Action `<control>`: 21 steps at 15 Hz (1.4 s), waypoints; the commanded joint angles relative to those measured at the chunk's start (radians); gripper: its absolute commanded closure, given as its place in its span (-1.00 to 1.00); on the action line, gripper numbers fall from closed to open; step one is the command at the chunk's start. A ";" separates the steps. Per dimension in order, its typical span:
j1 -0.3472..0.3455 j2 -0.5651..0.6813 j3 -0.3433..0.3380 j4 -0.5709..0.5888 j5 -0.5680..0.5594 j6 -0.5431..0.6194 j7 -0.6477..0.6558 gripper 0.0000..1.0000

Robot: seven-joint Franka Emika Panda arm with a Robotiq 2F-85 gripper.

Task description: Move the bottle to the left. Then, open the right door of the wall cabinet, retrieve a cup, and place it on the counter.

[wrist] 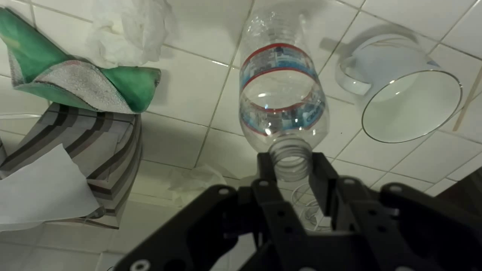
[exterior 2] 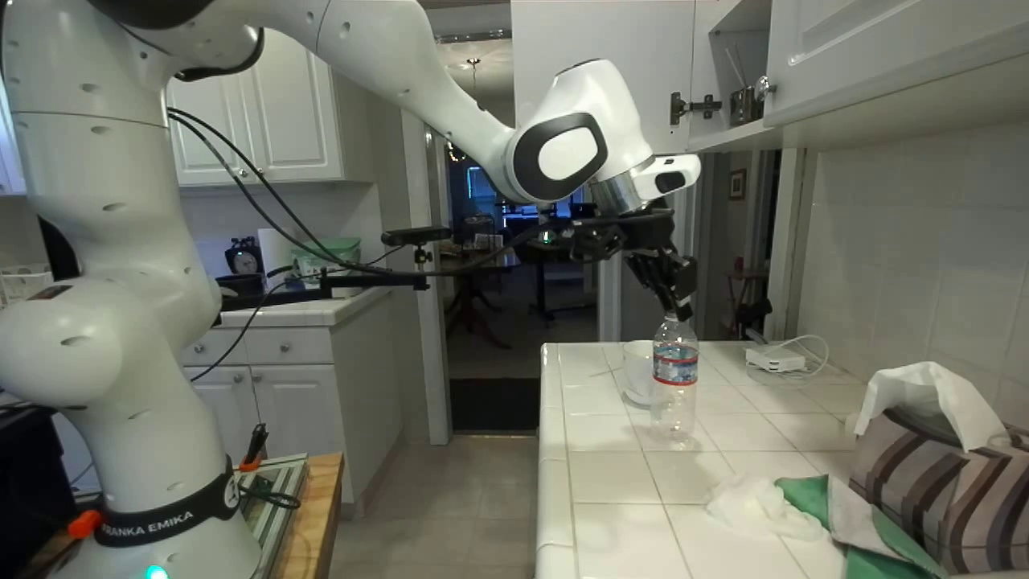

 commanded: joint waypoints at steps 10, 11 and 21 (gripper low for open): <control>-0.010 -0.020 -0.002 -0.005 0.012 0.003 0.020 -1.00; -0.011 -0.038 -0.001 -0.016 0.017 0.003 0.019 -1.00; -0.005 -0.438 0.096 -0.241 -0.052 0.124 0.212 -1.00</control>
